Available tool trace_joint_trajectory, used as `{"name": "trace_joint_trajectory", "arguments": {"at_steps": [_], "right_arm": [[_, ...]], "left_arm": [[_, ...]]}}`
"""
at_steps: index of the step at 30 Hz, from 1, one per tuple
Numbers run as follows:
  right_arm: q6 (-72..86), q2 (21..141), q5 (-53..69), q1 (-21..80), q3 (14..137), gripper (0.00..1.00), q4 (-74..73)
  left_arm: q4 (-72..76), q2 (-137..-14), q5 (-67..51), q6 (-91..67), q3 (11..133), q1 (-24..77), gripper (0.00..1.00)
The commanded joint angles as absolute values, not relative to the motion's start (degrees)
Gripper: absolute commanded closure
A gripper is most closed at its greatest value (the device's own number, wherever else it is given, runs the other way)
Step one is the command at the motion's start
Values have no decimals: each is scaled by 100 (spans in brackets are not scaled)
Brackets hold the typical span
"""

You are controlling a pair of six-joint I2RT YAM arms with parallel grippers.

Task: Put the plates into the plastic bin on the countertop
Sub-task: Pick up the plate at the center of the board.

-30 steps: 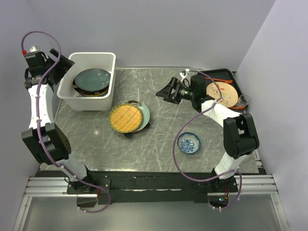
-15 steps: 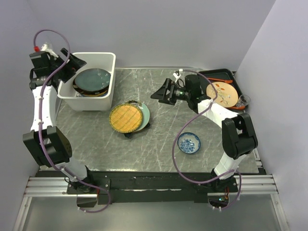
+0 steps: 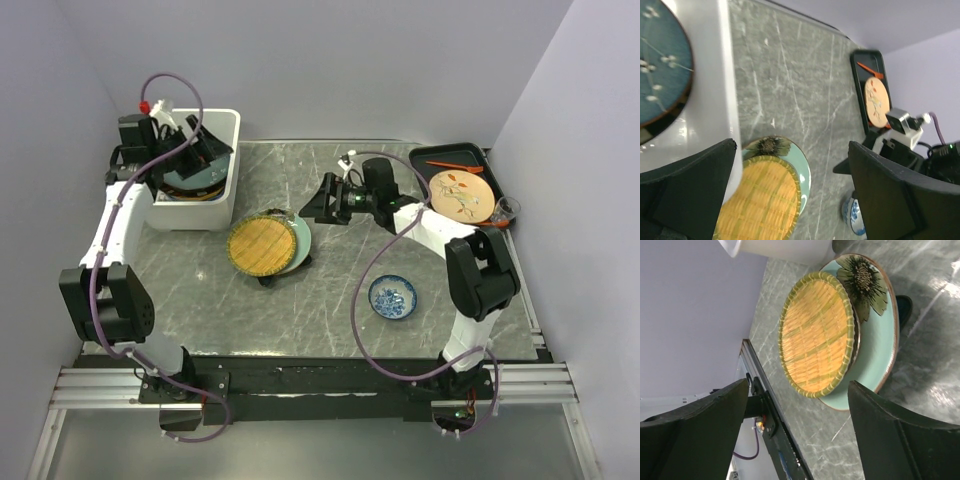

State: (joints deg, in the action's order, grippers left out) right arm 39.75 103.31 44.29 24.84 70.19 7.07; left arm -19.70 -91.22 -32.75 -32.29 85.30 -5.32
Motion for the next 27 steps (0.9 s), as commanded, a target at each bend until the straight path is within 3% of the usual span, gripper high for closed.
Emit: {"name": "trace_joint_trajectory", "arguments": {"at_steps": [1, 27], "right_arm": [[3823, 10529, 4588, 2645, 7409, 16, 685], [3322, 11136, 3938, 3059, 7760, 36, -87]], "left_arm": [[-1556, -8693, -3577, -3199, 8227, -334, 1], [-1318, -8648, -3753, -3357, 7805, -53, 1]]}}
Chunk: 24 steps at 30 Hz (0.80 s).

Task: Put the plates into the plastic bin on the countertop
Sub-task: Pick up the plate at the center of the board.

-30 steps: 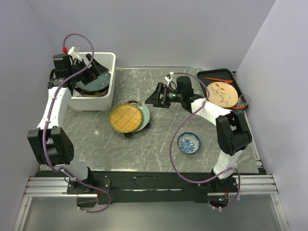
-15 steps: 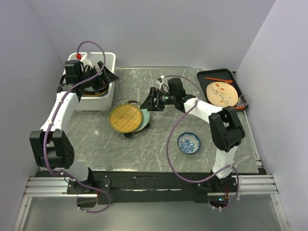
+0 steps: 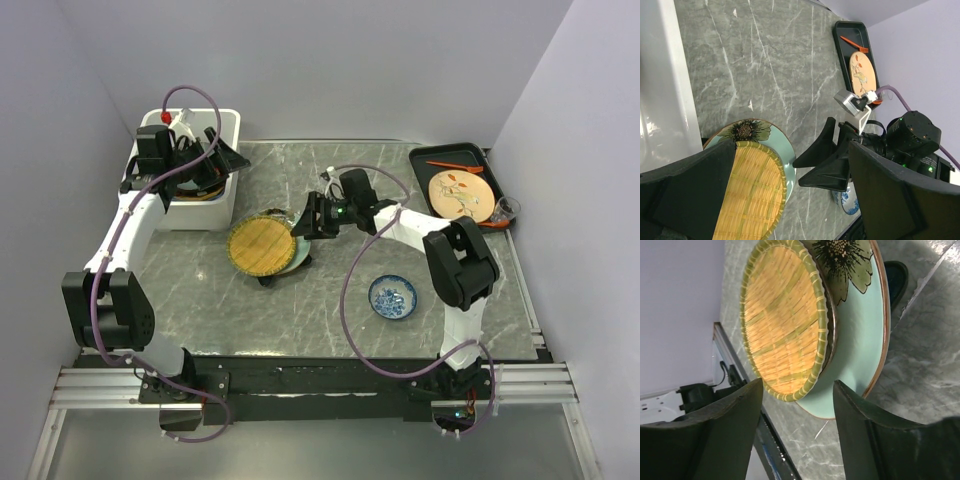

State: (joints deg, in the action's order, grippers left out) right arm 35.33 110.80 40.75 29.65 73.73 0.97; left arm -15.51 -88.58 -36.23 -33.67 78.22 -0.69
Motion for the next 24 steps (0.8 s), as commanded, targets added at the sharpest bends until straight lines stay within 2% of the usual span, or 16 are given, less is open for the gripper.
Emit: {"name": "trace_joint_trajectory", "arguments": {"at_steps": [1, 8, 20, 22, 24], "right_arm": [[3305, 11162, 3911, 3067, 7778, 37, -114], [3200, 11241, 3788, 3173, 7831, 44, -386], [3006, 11426, 3595, 3331, 7989, 49, -791], [2997, 11443, 3621, 3349, 8007, 53, -809], [2980, 11435, 3639, 3349, 8024, 65, -817]], "left_arm": [[-1318, -8657, -3753, -3349, 7805, -53, 1], [-1301, -8684, -3762, -3340, 7813, -53, 2], [-1371, -8701, -3718, -3287, 7840, -44, 1], [-1371, -8701, -3709, -3287, 7840, -53, 1], [-1406, -8710, -3700, -3270, 7857, -44, 1]]}}
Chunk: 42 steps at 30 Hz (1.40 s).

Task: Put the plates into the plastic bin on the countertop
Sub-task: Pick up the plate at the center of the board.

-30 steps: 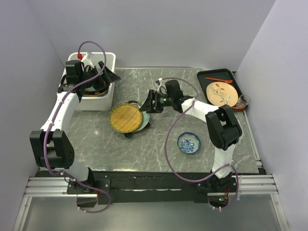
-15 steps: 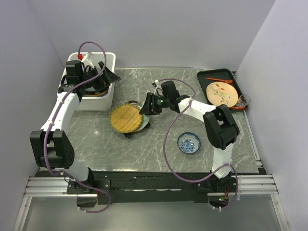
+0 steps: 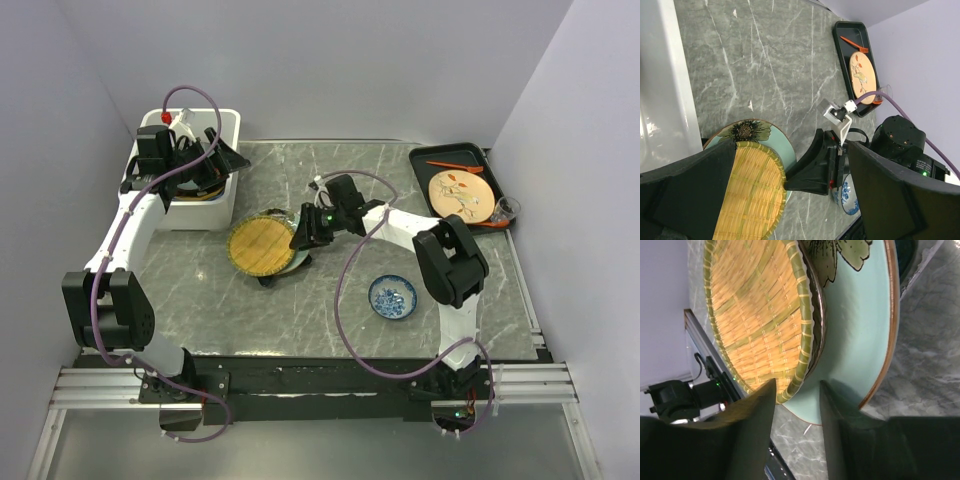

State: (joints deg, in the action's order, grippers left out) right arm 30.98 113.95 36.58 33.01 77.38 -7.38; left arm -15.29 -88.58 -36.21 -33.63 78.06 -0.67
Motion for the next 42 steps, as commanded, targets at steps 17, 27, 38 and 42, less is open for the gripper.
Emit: {"name": "trace_joint_trajectory", "arguments": {"at_steps": [17, 27, 38, 42], "right_arm": [[3032, 11233, 3709, 3208, 7980, 90, -694], [3190, 11285, 4016, 3164, 7902, 63, -660], [3401, 11478, 4078, 3190, 7892, 61, -483], [3375, 11584, 3999, 3260, 8007, 60, -668]], "left_arm": [[-1635, -8736, -3577, -3050, 7980, -62, 1], [-1617, -8780, -3560, -3041, 7937, -53, 1], [-1600, -8772, -3551, -3006, 7875, -53, 1], [-1600, -8754, -3525, -3006, 7857, -53, 1]]}}
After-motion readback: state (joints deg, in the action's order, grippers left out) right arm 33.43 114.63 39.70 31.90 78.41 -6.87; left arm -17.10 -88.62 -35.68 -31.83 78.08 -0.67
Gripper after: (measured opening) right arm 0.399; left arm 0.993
